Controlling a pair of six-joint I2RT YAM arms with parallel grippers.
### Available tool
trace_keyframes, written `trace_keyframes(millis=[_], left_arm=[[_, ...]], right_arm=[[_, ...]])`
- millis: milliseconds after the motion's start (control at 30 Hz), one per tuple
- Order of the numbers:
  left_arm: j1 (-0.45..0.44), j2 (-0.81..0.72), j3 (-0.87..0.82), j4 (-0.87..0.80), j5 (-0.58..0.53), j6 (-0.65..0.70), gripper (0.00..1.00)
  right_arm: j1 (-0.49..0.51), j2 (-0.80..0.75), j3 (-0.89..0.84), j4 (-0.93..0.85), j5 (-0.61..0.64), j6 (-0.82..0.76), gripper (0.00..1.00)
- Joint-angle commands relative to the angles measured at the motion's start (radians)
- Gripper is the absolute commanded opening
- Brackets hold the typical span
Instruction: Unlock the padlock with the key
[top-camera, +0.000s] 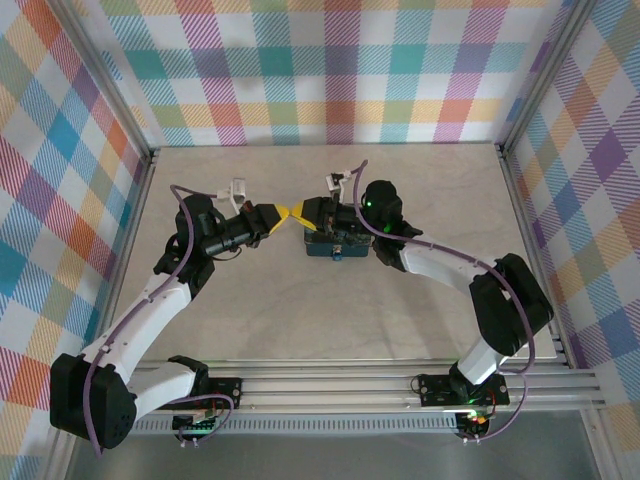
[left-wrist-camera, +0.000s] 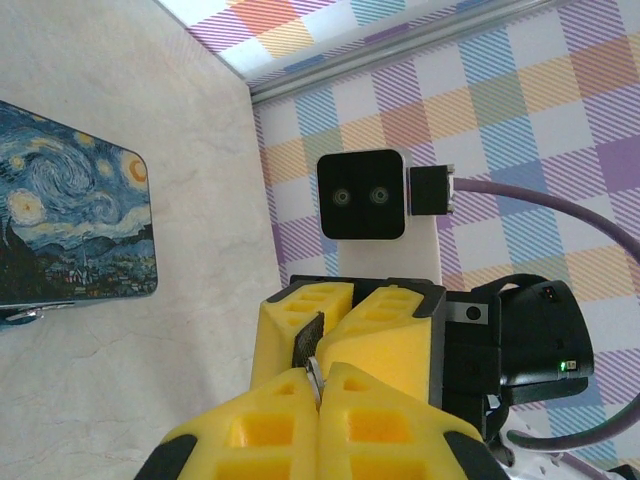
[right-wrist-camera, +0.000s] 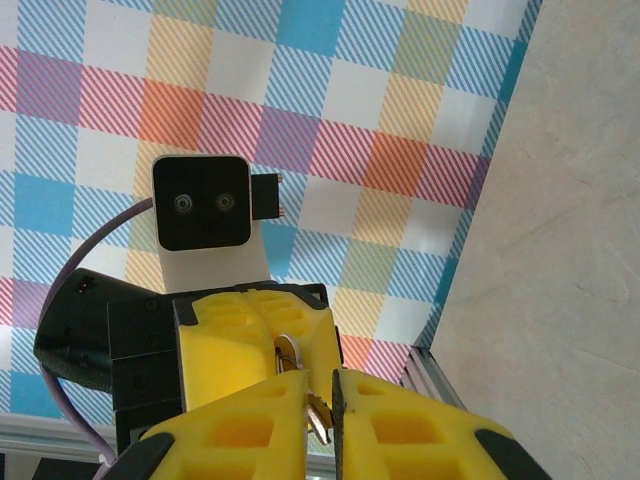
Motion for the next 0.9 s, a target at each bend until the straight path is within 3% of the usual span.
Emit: trace_keyframes(millis=[0, 200, 367, 467, 533, 600, 733, 867], left_arm=[[0.001, -0.019, -0.015, 0.028, 0.001, 0.001, 0.0], [0.001, -0.017, -0.005, -0.034, 0.017, 0.047, 0.0], [0.001, -0.014, 0.028, -0.147, 0.057, 0.127, 0.02], [0.002, -0.015, 0.068, -0.227, 0.079, 0.189, 0.26], [0.002, -0.02, 0.112, -0.323, 0.078, 0.265, 0.5], [0.004, -0.025, 0.158, -0.417, 0.068, 0.346, 0.62], [0.01, -0.024, 0.258, -0.611, 0.053, 0.541, 0.68], [0.01, -0.023, 0.287, -0.6, 0.171, 0.661, 0.66]], right_arm=[[0.006, 0.012, -0.001, 0.096, -0.036, 0.018, 0.12], [0.0, -0.003, -0.015, 0.146, -0.055, -0.05, 0.0], [-0.02, -0.086, 0.017, -0.114, -0.069, -0.329, 0.0], [-0.02, -0.148, 0.082, -0.386, -0.056, -0.581, 0.0], [-0.02, -0.179, 0.135, -0.552, -0.05, -0.74, 0.0], [-0.02, -0.199, 0.182, -0.688, -0.04, -0.879, 0.0], [-0.02, -0.214, 0.302, -0.991, -0.027, -1.16, 0.0], [-0.02, -0.214, 0.378, -1.17, -0.087, -1.323, 0.0]])
